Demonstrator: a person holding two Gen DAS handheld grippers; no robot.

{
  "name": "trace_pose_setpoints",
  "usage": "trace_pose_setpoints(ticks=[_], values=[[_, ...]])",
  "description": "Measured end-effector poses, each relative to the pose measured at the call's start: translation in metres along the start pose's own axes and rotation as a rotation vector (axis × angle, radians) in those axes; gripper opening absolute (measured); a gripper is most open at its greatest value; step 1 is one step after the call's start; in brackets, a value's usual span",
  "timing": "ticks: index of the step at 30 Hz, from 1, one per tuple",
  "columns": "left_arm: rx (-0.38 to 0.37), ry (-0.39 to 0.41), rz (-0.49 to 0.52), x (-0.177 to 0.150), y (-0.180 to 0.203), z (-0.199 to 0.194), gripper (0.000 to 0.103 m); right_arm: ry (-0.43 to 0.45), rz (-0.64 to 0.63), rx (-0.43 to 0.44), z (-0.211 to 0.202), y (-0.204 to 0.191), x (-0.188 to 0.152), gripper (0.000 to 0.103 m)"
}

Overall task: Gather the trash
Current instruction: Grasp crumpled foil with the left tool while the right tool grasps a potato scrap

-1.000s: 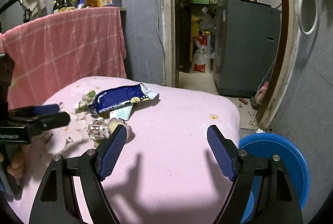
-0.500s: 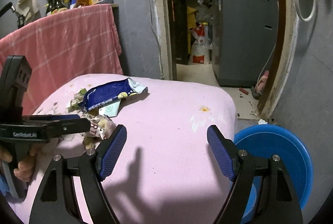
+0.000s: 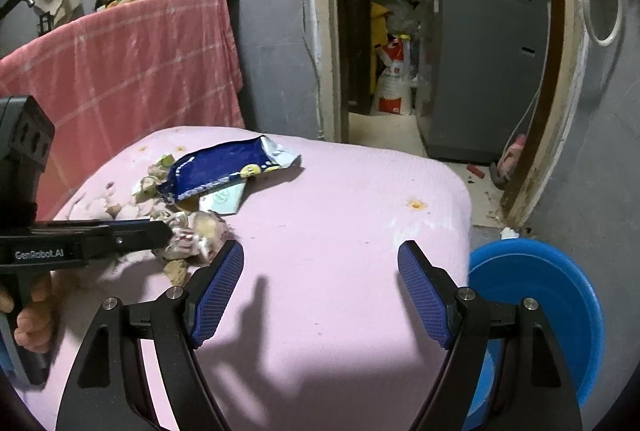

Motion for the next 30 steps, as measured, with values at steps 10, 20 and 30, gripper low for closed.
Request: trace_pose_setpoints(ticks=[10, 20, 30], values=[[0.07, 0.091, -0.061, 0.004, -0.027, -0.031, 0.012, -0.094, -0.039, 0.124, 0.02, -0.04, -0.001, 0.065], [0.115, 0.137, -0.082, 0.003, -0.038, -0.044, 0.012, -0.186, -0.121, 0.179, 0.038, -0.074, -0.004, 0.063], [0.131, 0.165, -0.003, 0.001, -0.019, -0.047, 0.012, -0.179, -0.118, 0.163, 0.039, -0.073, -0.002, 0.032]])
Point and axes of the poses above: each gripper's, at about its wrist camera, not at the fingertips, and z roughly the way its jaws point, y to its right, x to its top, the point moved 9 cm from there along z, roughly the way its jaws point, and after that the axes turned 9 degrees about -x, right-handed, at the moved point
